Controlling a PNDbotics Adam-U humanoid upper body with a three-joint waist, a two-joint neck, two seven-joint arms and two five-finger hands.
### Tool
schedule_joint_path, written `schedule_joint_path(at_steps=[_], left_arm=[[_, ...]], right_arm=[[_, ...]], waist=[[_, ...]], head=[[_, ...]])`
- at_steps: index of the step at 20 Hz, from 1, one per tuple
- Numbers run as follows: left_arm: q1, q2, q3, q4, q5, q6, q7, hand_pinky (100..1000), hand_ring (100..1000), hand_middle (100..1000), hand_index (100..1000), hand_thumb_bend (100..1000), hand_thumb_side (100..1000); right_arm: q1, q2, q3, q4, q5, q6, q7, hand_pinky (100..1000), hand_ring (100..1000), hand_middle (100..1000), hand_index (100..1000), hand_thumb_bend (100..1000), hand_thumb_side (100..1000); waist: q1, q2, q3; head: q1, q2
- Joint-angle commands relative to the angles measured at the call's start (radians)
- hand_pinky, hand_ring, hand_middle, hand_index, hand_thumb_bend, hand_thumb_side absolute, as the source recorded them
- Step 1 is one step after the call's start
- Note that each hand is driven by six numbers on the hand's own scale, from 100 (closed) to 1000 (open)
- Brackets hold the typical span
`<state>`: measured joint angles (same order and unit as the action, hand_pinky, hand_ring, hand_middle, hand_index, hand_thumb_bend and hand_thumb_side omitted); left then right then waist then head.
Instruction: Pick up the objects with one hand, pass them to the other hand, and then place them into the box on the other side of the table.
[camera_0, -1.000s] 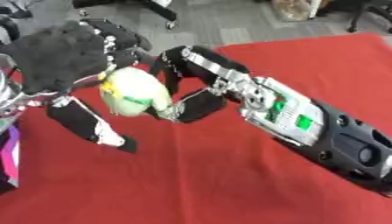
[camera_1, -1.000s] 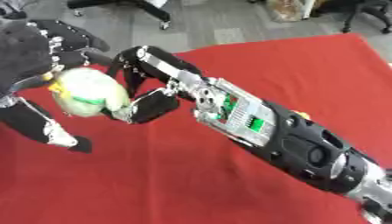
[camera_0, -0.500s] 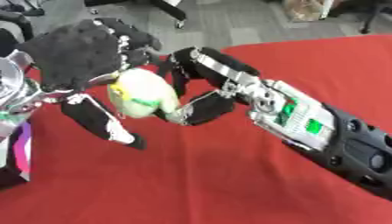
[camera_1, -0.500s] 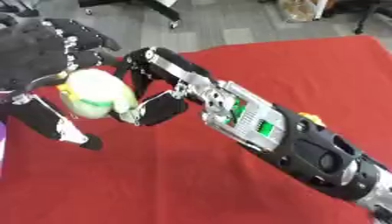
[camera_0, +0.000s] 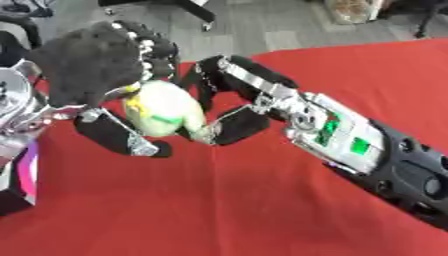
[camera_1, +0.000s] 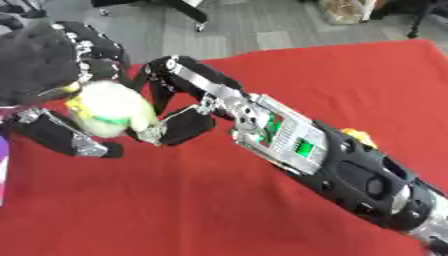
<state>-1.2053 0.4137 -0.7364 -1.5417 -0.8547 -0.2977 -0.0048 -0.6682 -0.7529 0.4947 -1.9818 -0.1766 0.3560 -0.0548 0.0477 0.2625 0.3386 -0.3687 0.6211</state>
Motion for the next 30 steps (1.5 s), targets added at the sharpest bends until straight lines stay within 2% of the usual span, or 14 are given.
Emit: schedule_joint_path(at_steps=[1,5,9,10,17,18,19,20,21,22,23,25,30], left_arm=[[-0.019,0.030,0.003,-0.034,0.038,0.002,0.024,653,573,522,571,626,473],[-0.021,0.033,0.005,-0.039,0.049,0.021,0.032,633,534,478,512,613,483],[-0.020,0.033,0.005,-0.034,0.034,0.042,0.028,605,500,437,461,594,541],[-0.019,0.033,0.005,-0.033,0.029,0.046,0.026,596,490,422,449,617,571],[-0.016,0.025,0.010,-0.004,-0.013,0.054,0.042,582,478,417,441,616,609],[-0.014,0.025,0.011,-0.001,-0.012,0.055,0.046,586,498,457,483,564,553],[-0.013,0.026,0.011,0.001,-0.008,0.055,0.052,627,594,581,598,576,550],[-0.012,0.029,0.009,0.001,-0.005,0.052,0.054,674,669,670,671,585,610],[-0.011,0.032,0.006,0.002,-0.008,0.048,0.042,734,746,746,745,553,634],[-0.010,0.036,0.003,0.003,-0.012,0.044,0.023,822,835,821,837,546,633],[-0.010,0.039,0.001,0.001,-0.017,0.039,0.000,862,888,860,879,554,636],[-0.008,0.045,0.003,-0.005,-0.021,0.033,-0.039,871,905,877,899,581,646],[-0.001,0.049,0.012,-0.013,0.001,0.044,-0.019,746,816,826,860,711,688]], right_arm=[[-0.010,-0.012,-0.009,-0.018,0.010,0.009,-0.001,607,465,284,380,363,100],[-0.006,-0.011,-0.007,-0.018,0.013,0.019,-0.001,605,465,286,387,364,100],[-0.006,-0.010,-0.009,-0.018,0.012,0.019,-0.003,602,463,286,389,363,100],[-0.006,-0.010,-0.009,-0.018,0.010,0.017,-0.004,601,463,286,389,363,100],[-0.009,-0.010,-0.010,-0.018,0.005,0.008,-0.008,599,462,285,386,364,100],[-0.009,-0.010,-0.010,-0.018,0.004,0.008,-0.007,599,461,285,385,364,100],[-0.009,-0.010,-0.010,-0.018,0.005,0.008,-0.007,599,461,285,385,355,100],[-0.008,-0.011,-0.011,-0.018,0.007,0.008,-0.007,599,461,285,385,364,100],[-0.008,-0.012,-0.012,-0.018,0.008,0.008,-0.007,599,461,285,385,364,100],[-0.009,-0.013,-0.012,-0.018,0.009,0.009,-0.007,598,461,285,384,364,100],[-0.009,-0.013,-0.013,-0.018,0.009,0.008,-0.006,598,461,285,384,364,100],[-0.008,-0.014,-0.014,-0.018,0.008,0.008,-0.006,597,461,285,384,364,100],[-0.008,-0.012,-0.014,-0.018,0.006,0.008,-0.008,595,460,284,383,365,100]], waist=[[0.009,-0.002,-0.001],[0.010,-0.001,-0.003],[0.009,0.000,-0.003],[0.009,0.000,-0.003],[0.009,0.001,-0.005],[0.009,0.001,-0.005],[0.009,0.001,-0.005],[0.010,0.001,-0.005],[0.010,0.001,-0.005],[0.011,0.001,-0.004],[0.011,0.001,-0.004],[0.012,0.001,-0.004],[0.012,0.002,-0.005]], head=[[-0.002,0.000],[-0.003,0.002],[-0.004,0.000],[-0.004,0.000],[-0.004,-0.001],[-0.005,-0.001],[-0.006,0.000],[-0.006,0.001],[-0.006,0.002],[-0.007,0.004],[-0.008,0.005],[-0.009,0.008],[-0.014,0.011]])
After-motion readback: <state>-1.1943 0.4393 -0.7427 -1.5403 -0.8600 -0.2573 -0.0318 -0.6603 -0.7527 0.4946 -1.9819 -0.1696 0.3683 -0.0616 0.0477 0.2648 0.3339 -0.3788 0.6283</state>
